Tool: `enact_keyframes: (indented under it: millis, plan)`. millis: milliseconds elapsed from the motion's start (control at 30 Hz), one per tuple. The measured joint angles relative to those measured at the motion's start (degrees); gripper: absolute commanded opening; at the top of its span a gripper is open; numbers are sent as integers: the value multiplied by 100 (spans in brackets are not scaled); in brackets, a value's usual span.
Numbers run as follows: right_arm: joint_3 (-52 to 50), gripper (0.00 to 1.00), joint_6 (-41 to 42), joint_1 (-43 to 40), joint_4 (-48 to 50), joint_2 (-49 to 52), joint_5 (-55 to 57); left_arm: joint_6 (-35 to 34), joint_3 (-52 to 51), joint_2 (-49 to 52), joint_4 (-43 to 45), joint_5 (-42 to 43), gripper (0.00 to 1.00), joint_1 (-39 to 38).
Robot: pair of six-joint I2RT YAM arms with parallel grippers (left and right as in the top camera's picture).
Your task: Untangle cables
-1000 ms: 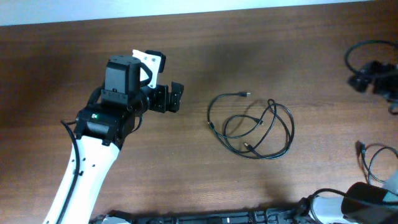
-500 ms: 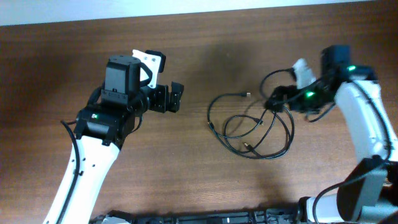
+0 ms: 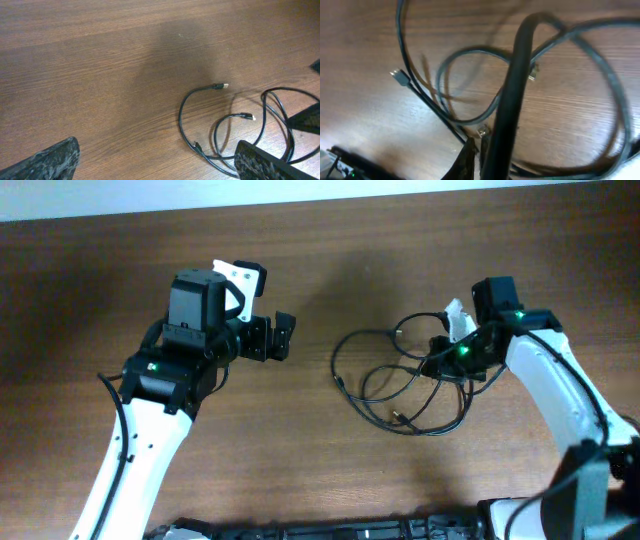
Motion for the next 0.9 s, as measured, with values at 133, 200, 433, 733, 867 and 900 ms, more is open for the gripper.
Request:
enact_keyframes:
  millis: [133,200,433,733,867,900]
  plan:
    - [813,4,92,0,-260,-815,168,0,0,0,0,0,99,0]
    - [1215,4,101,0,-326,-1115,221,0,0,0,-2,0,99,0]
    - [3200,4,79,0,-354,-1812,503,0,0,0,0,0,99,0]
    - [3451,4,81,0,-2376,-1252,1331,0,0,0,0,0,99,0]
    - [3451,4,76,0,-2142,-1239,1440,0,0,0,2,0,99,0]
    - [3451,4,81,0,-1952,-1270,1449,0,0,0,0,0,99,0]
